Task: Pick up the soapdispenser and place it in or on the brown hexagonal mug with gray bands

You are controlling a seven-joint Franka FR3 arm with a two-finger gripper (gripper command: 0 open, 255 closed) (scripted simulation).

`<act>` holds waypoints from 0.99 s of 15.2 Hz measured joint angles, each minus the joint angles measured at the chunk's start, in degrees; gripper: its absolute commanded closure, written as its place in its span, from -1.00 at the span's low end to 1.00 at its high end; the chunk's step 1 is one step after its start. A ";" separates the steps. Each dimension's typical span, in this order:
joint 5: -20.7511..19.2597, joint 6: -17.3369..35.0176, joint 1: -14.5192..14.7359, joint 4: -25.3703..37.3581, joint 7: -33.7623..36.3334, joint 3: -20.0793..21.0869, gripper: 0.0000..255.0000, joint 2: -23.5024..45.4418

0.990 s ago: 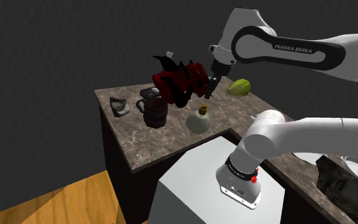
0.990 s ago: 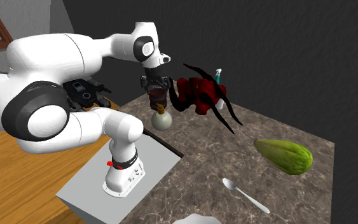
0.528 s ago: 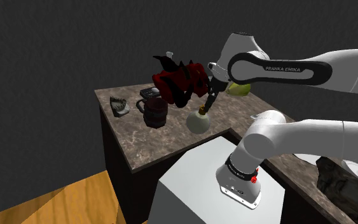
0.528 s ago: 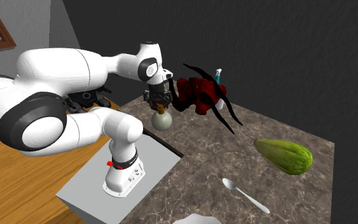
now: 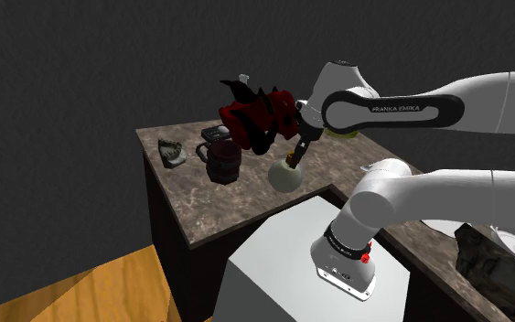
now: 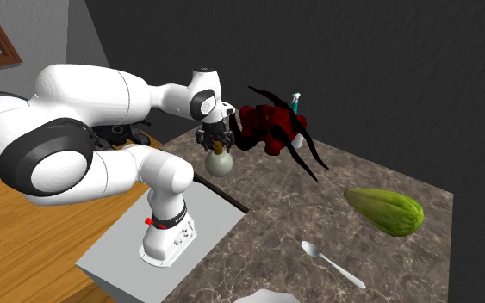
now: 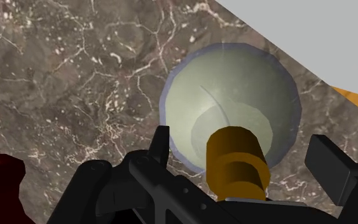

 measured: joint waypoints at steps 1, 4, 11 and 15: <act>-0.03 0.15 -0.01 -0.02 -0.01 -0.03 -1.00 0.11; -0.04 0.26 0.00 -0.04 0.00 -0.04 -1.00 0.21; -0.01 0.26 0.01 -0.03 0.00 -0.04 1.00 0.20; 0.01 0.25 0.01 -0.03 0.00 -0.04 1.00 0.20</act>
